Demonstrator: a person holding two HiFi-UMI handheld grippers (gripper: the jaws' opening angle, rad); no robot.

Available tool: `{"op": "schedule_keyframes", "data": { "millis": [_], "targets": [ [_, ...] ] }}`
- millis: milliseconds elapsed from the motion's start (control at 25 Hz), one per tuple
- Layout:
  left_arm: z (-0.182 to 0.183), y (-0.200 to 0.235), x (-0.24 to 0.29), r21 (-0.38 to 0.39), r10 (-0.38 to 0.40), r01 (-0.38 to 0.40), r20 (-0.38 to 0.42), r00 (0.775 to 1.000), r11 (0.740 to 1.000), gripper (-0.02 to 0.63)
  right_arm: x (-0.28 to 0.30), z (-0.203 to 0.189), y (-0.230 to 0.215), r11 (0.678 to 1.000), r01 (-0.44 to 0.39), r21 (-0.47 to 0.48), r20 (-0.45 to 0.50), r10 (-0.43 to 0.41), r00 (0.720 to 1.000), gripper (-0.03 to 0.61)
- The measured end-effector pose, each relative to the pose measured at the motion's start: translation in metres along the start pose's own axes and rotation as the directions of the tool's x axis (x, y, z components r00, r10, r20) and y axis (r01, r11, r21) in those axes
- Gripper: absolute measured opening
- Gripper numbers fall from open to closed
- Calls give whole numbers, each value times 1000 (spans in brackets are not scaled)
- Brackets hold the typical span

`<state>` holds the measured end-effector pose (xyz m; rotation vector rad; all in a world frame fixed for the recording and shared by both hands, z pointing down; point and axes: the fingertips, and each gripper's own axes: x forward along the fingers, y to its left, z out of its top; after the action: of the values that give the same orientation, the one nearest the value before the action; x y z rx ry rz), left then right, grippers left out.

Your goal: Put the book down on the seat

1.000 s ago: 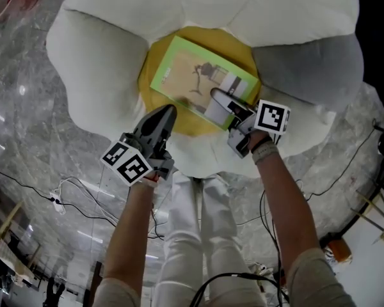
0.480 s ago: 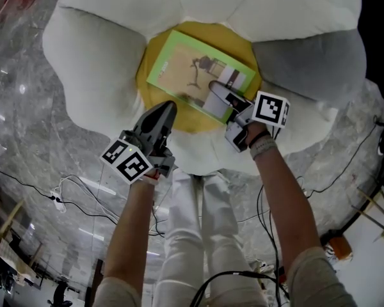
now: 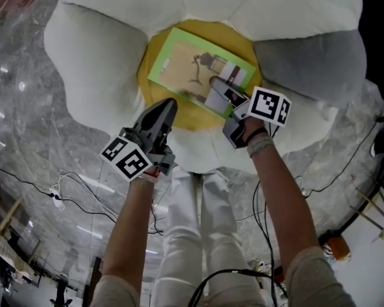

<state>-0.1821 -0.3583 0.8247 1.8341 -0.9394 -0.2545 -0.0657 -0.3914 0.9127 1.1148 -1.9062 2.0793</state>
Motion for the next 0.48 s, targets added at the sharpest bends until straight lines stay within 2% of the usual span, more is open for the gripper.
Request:
{"op": "schedule_keyframes", "data": {
  "millis": [480],
  "targets": [
    [11,2,-3,12,-2,2,10,1000,1000,25,-7,2,-6,998,62,-13,13,-62,998,278]
  ]
}}
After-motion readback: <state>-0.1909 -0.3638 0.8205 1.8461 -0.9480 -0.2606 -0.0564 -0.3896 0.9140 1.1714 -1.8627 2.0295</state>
